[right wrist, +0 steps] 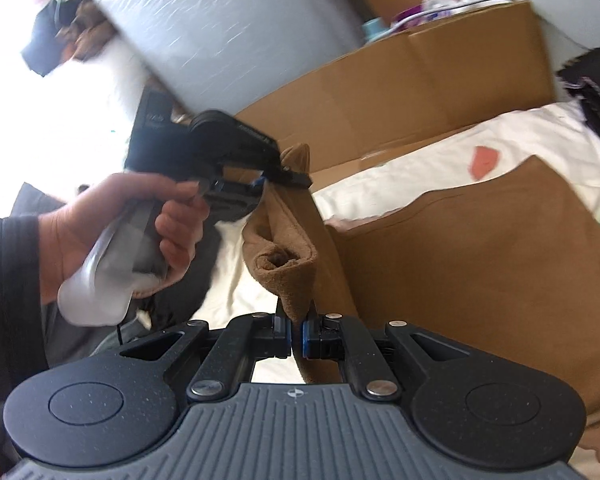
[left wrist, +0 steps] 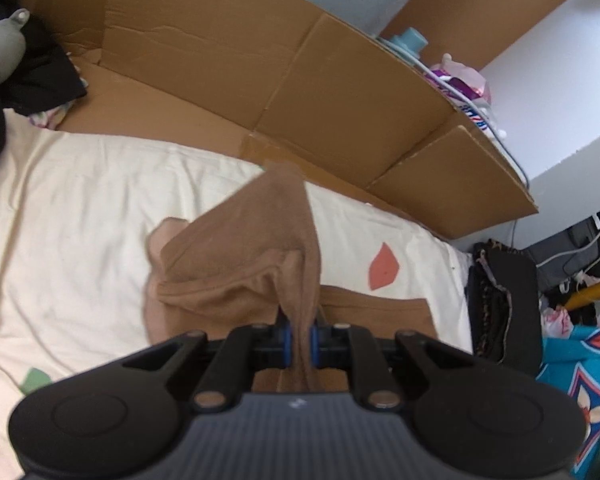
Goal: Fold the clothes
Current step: 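Lift the shirt edge with both tools and fold it over the shirt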
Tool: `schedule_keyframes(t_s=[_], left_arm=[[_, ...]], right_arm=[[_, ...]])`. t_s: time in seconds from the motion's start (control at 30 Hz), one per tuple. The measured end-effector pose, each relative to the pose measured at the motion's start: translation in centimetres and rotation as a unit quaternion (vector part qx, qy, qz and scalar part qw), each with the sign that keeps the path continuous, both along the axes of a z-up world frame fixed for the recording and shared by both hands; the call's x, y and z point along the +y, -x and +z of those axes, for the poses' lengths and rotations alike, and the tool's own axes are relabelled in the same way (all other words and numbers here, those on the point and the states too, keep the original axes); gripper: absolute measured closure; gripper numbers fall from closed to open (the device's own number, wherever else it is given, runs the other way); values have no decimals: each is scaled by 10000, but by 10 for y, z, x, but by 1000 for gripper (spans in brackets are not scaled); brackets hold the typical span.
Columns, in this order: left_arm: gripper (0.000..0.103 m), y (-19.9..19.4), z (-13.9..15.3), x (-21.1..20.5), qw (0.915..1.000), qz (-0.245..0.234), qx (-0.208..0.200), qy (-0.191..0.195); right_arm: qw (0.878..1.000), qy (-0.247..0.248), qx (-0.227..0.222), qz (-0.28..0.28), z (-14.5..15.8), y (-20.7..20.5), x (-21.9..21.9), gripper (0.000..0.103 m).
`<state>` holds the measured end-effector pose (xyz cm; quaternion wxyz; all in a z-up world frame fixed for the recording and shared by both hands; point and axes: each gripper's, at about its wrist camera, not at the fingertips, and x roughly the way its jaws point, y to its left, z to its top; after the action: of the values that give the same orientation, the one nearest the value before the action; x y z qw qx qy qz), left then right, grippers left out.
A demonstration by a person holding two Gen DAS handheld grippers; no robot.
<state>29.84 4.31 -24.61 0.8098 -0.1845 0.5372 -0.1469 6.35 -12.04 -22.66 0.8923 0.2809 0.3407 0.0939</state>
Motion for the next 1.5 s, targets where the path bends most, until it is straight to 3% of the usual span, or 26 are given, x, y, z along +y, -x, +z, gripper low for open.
schedule_keyframes(t_s=[0.27,0.5,0.77,1.07,1.17,1.5], left_arm=[[93,-6,-4,-56,9995,-217,-60,-207],[93,-7,-18,-116,9973,-459,47,-570],[93,-10,-40,-187,9875,-1098,222,-1113],[93,-17,-60,-245,9722,-1666,452,-1584],[93,-18,-67,-252,9729,-1529,531,-1649],[92,-9,-86,-275,9749,-1269,470,-1766]], right_arm=[[9958,-367,123,-834,-21,12,-47,100],[9832,-744,343,-1631,-47,19,-85,100],[9581,-987,797,-2567,-74,26,-118,100],[9168,-1571,897,-3560,-107,46,-147,100],[9042,-1621,830,-3863,-113,52,-150,100],[8912,-1458,907,-4198,-137,65,-164,103]])
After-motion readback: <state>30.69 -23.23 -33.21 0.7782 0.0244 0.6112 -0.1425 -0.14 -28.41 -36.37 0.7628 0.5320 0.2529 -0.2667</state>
